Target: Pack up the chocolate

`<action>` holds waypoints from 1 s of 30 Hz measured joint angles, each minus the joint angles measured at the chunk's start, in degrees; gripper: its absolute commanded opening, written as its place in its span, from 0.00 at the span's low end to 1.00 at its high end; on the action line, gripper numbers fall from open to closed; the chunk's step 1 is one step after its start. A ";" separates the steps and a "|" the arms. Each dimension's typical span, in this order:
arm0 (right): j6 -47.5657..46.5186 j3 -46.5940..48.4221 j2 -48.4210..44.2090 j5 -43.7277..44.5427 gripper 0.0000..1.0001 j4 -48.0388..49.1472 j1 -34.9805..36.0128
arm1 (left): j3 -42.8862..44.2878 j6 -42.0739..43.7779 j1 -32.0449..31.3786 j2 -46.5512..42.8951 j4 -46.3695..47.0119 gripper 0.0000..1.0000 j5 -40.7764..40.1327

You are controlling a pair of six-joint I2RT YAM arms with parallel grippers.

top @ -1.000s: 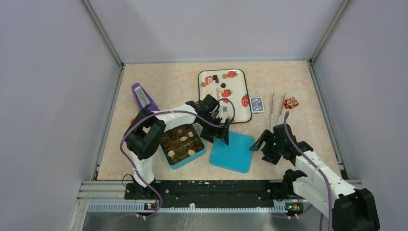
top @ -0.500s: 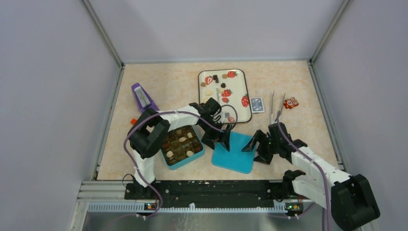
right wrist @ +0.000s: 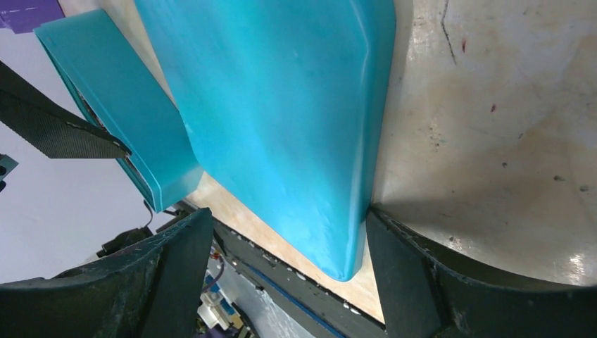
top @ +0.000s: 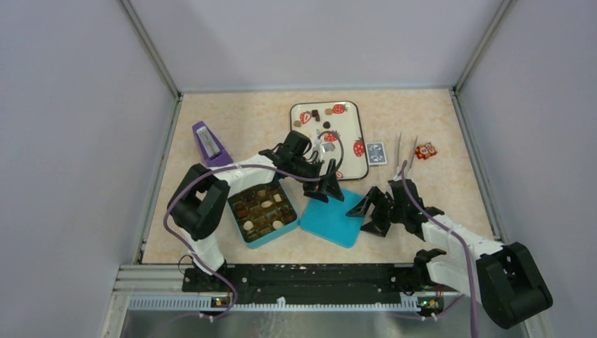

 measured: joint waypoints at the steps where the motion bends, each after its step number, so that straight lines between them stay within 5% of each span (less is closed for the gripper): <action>1: 0.15 -0.02 0.11 -0.11 0.78 0.35 0.00 | 0.00 -0.22 -0.04 -0.17 0.79 0.99 0.39; 16: -2.69 1.60 -4.28 8.20 0.78 -6.60 0.02 | 4.13 3.28 -0.13 1.73 -12.35 0.99 -24.15; 30: -4.46 2.60 -4.94 13.51 0.78 -8.02 0.00 | 4.42 4.09 -2.40 5.62 -12.52 0.99 -25.20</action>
